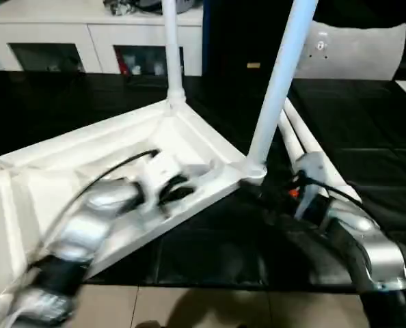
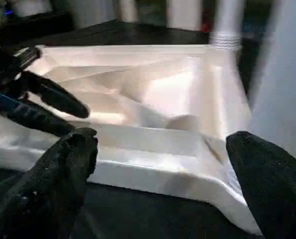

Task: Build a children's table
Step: Rotate table base

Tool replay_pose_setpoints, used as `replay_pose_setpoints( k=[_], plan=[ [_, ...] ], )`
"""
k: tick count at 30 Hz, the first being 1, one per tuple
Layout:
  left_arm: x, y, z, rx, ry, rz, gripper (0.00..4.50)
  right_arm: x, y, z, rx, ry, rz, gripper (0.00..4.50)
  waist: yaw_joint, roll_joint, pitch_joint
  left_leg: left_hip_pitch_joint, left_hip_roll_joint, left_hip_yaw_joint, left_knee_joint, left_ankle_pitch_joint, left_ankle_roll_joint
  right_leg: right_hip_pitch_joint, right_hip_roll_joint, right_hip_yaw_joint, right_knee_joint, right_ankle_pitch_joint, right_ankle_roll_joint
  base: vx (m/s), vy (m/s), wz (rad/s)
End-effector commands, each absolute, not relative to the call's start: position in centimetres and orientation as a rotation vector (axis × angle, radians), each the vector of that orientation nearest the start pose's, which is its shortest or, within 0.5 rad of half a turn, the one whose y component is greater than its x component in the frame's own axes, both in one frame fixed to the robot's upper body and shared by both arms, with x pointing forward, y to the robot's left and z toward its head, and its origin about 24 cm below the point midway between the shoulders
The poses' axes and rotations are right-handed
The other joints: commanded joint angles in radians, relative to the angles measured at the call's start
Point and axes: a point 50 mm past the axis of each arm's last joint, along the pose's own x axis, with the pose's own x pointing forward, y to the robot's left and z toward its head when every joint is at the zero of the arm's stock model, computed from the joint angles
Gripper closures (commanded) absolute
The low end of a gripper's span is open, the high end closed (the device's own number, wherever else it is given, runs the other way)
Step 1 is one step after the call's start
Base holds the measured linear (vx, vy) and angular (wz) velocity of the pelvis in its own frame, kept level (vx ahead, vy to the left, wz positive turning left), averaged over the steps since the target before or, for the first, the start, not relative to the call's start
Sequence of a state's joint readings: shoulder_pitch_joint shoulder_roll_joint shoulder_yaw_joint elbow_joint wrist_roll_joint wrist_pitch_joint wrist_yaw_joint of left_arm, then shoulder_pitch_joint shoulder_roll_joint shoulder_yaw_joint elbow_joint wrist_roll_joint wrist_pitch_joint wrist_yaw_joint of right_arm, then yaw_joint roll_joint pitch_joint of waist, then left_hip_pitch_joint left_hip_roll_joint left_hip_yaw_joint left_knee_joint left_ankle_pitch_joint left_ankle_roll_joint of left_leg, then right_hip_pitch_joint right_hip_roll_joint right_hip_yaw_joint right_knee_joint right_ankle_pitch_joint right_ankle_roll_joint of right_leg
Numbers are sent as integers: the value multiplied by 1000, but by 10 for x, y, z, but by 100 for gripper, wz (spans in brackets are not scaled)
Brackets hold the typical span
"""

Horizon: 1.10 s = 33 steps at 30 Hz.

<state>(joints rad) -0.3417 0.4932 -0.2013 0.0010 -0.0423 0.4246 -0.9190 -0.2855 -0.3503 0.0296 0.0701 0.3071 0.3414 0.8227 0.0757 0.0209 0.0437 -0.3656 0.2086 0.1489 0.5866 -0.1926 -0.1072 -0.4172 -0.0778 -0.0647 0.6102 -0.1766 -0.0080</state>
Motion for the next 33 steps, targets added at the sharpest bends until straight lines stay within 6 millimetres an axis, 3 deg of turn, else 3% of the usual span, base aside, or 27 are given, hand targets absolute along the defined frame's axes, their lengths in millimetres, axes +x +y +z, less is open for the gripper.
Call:
replay_pose_setpoints(
  k=[1, 4, 5, 7, 11, 14, 15, 17, 21, 25, 29, 33],
  plan=[
    [282, 155, 92, 419, 343, -1037, 317, 295, -158, 86, -18, 149, 912, 0, -3, -8, -52, -1, 9, 15, -70, -182, 51, 58, -41, 38, -75, -252, -184, 0, 0, 0],
    [278, 165, 95, 439, 372, -999, 317, 319, -166, 91, -104, 156, 873, 0, 5, -11, -52, -1, 7, 16, -70, -184, 38, 56, -43, 37, -75, -288, -183, 0, 0, 0],
    [278, 165, 95, 439, 372, -999, 317, 319, -166, 91, -104, 156, 873, 0, 6, -9, -54, 1, 7, 15, -68, -186, 33, 55, -45, 35, -73, -291, -188, 0, 0, 0],
    [279, 174, 98, 458, 387, -941, 317, 340, -176, 96, -196, 147, 771, 0, 6, -12, -53, 1, 7, 17, -66, -178, 31, 54, -45, 37, -73, -285, -185, 0, 0, 0],
    [286, 190, 103, 493, 402, -808, 317, 357, -173, 105, -226, 75, 644, 0, 10, -15, -58, 2, 2, 20, -59, -127, 25, 56, -40, 37, -63, -217, -199, 0, 0, 0],
    [292, 199, 105, 527, 416, -712, 317, 349, -159, 101, -197, 70, 722, 0, 11, -14, -62, -2, 3, 17, -57, -92, 43, 63, -37, 36, -51, -122, -203, 0, 0, 0],
    [297, 208, 106, 558, 430, -618, 317, 337, -142, 91, -161, 92, 826, 0, 9, -15, -64, -3, 4, 16, -56, -77, 51, 65, -38, 35, -47, -84, -209, 0, 0, 0],
    [300, 214, 107, 570, 441, -561, 317, 331, -134, 86, -144, 104, 876, 0, 8, -16, -61, -4, 3, 16, -58, -84, 62, 66, -35, 35, -49, -67, -207, 0, 0, 0],
    [303, 230, 109, 615, 487, -431, 317, 315, -120, 68, -133, 175, 941, 0, 8, -13, -58, 3, 6, 14, -62, -140, 40, 63, -39, 35, -57, -148, -209, 0, 0, 0],
    [304, 246, 111, 679, 532, -332, 353, 306, -119, 57, -142, 252, 921, 0, 10, -7, -55, 4, 5, 11, -68, -193, 17, 60, -40, 36, -67, -238, -177, 0, 0, 0],
    [304, 261, 109, 750, 598, -253, 378, 298, -120, 52, -155, 320, 909, 0, 11, -2, -56, 6, 5, 8, -69, -197, 10, 58, -38, 36, -68, -224, -170, 0, 0, 0],
    [299, 264, 99, 769, 679, -278, 427, 297, -112, 34, -159, 451, 829, 0, 9, -1, -58, 6, 4, 8, -67, -175, -4, 59, -39, 37, -60, -172, -196, 0, 0, 0]
  ],
)
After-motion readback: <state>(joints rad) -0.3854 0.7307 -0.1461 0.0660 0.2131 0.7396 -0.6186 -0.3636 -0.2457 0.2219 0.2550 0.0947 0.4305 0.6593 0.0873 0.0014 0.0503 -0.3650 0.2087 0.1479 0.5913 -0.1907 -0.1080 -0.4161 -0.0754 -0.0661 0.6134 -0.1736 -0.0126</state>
